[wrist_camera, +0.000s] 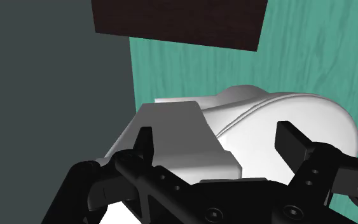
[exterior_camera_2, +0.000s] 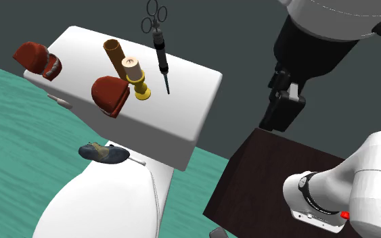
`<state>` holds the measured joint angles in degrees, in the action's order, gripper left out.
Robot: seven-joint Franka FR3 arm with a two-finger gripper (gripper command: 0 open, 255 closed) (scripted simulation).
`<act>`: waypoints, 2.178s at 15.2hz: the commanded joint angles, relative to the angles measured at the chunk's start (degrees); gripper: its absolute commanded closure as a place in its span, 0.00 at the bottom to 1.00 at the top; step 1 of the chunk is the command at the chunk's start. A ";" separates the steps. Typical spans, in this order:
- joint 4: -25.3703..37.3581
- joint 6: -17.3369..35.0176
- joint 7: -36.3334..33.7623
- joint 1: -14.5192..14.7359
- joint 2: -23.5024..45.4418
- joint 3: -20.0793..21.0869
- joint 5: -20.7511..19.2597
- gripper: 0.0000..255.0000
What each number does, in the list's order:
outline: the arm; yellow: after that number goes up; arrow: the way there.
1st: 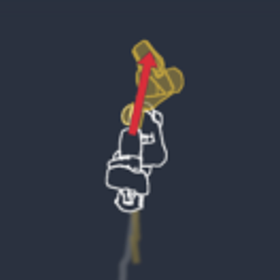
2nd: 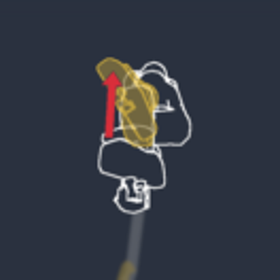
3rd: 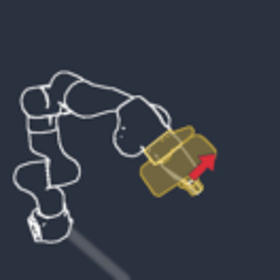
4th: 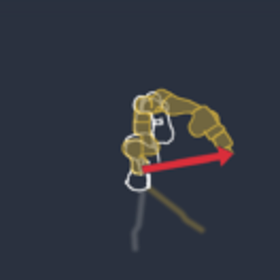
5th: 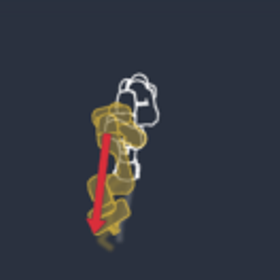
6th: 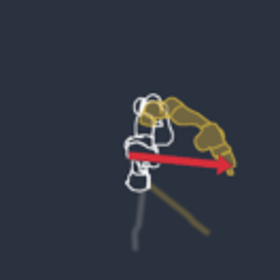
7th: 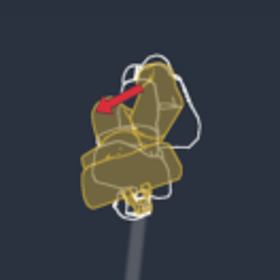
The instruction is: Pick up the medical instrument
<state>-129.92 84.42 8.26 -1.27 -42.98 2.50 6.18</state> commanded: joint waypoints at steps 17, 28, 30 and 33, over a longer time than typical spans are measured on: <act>20.61 19.75 -15.88 -5.14 19.57 7.16 -3.43 0.00; 16.61 27.18 -18.10 -5.66 20.43 8.03 -4.44 0.00; 16.60 27.09 -18.07 -5.66 20.34 8.00 -4.43 1.00; 16.57 27.10 -18.09 -5.65 20.32 8.01 -4.43 1.00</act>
<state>-113.30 111.51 -9.83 -6.92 -22.66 10.51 1.76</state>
